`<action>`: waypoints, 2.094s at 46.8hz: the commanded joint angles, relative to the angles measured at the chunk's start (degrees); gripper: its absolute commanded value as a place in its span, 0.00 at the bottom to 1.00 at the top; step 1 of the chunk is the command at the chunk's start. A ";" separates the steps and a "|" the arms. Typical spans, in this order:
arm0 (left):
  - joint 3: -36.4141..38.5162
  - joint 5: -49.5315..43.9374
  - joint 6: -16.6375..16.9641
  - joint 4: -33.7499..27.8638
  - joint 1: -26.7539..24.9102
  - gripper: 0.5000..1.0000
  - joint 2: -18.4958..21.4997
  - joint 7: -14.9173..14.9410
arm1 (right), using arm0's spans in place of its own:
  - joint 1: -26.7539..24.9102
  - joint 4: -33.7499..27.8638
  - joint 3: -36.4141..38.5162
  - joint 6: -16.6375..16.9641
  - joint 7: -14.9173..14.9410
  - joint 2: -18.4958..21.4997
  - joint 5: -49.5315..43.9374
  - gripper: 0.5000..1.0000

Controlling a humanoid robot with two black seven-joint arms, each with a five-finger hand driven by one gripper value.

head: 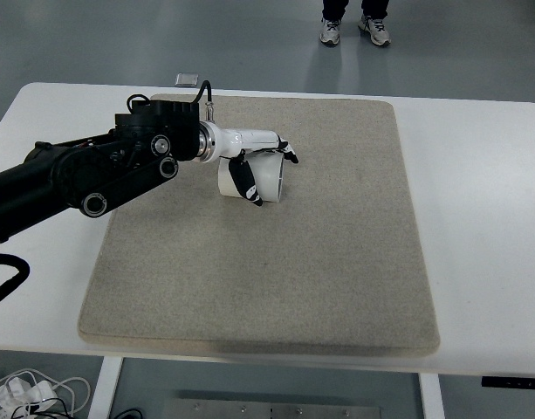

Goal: Upright white cup

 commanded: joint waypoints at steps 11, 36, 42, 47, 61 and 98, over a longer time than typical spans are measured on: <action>1.14 1.29 0.00 -0.09 -0.08 0.29 0.00 0.50 | 0.00 0.05 0.00 0.00 0.00 0.00 0.00 0.90; -3.16 -2.22 0.53 -0.01 -0.08 0.00 0.97 0.41 | 0.08 0.05 0.00 0.00 0.00 0.00 0.00 0.90; -5.27 -5.73 0.53 0.61 -0.08 0.00 0.97 0.24 | 0.00 0.05 0.00 0.00 0.00 0.00 0.00 0.90; -6.68 -10.65 0.61 1.93 -0.08 0.00 0.97 -0.55 | 0.00 0.05 0.00 0.00 0.00 0.00 0.00 0.90; -8.61 -30.07 0.26 3.25 0.97 0.00 2.55 -5.38 | 0.00 -0.04 0.00 0.00 0.00 0.00 0.00 0.90; -21.97 -39.40 -0.26 10.01 13.71 0.00 2.29 -29.02 | 0.00 0.05 0.00 0.00 0.00 0.00 0.00 0.90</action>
